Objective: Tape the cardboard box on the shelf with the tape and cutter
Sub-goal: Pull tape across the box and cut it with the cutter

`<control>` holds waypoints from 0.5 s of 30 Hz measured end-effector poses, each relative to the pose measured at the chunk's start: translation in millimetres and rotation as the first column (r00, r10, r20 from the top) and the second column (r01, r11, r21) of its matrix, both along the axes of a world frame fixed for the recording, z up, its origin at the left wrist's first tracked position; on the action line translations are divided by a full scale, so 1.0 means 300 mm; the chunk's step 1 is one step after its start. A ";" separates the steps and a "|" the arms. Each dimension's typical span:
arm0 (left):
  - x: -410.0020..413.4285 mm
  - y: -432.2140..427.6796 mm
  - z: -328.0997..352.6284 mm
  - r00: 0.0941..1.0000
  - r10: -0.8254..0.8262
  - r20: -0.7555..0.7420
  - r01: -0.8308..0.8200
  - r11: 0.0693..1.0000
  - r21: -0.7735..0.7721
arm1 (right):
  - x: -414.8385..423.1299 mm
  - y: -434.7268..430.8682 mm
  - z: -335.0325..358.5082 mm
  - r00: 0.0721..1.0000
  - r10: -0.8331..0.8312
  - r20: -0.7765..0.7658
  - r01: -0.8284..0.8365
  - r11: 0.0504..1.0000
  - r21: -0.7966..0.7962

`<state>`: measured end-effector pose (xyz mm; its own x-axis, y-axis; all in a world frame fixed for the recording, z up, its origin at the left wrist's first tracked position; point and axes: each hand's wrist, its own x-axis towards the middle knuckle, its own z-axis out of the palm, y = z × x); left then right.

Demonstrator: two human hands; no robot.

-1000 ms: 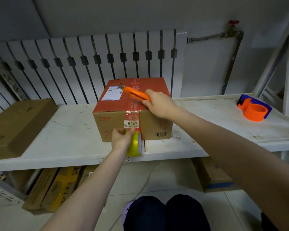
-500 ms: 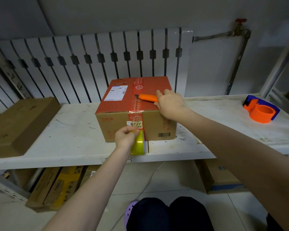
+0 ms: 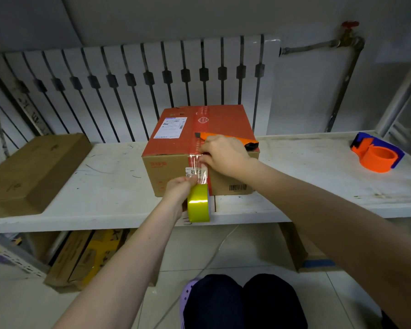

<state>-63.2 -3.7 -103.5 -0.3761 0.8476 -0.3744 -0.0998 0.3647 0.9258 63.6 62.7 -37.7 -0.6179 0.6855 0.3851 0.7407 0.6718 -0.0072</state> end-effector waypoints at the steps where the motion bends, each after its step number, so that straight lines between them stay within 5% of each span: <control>1: -0.006 -0.003 0.006 1.000 -0.024 -0.010 0.024 1.000 -0.018 | -0.004 -0.001 0.001 1.000 -0.016 -0.005 0.016 1.000 0.004; 11: 0.020 -0.004 0.062 1.000 -0.011 -0.012 0.010 0.997 -0.080 | 0.003 0.010 0.039 0.990 -0.079 -0.116 0.083 0.996 0.030; 13: 0.006 0.016 0.030 1.000 0.003 -0.010 -0.004 0.997 -0.075 | 0.043 0.038 0.059 0.971 -0.145 -0.188 0.166 0.981 0.100; 15: 0.006 0.020 0.016 1.000 0.022 0.008 -0.021 0.997 -0.077 | 0.071 0.067 0.069 0.958 -0.271 -0.099 0.274 0.962 0.019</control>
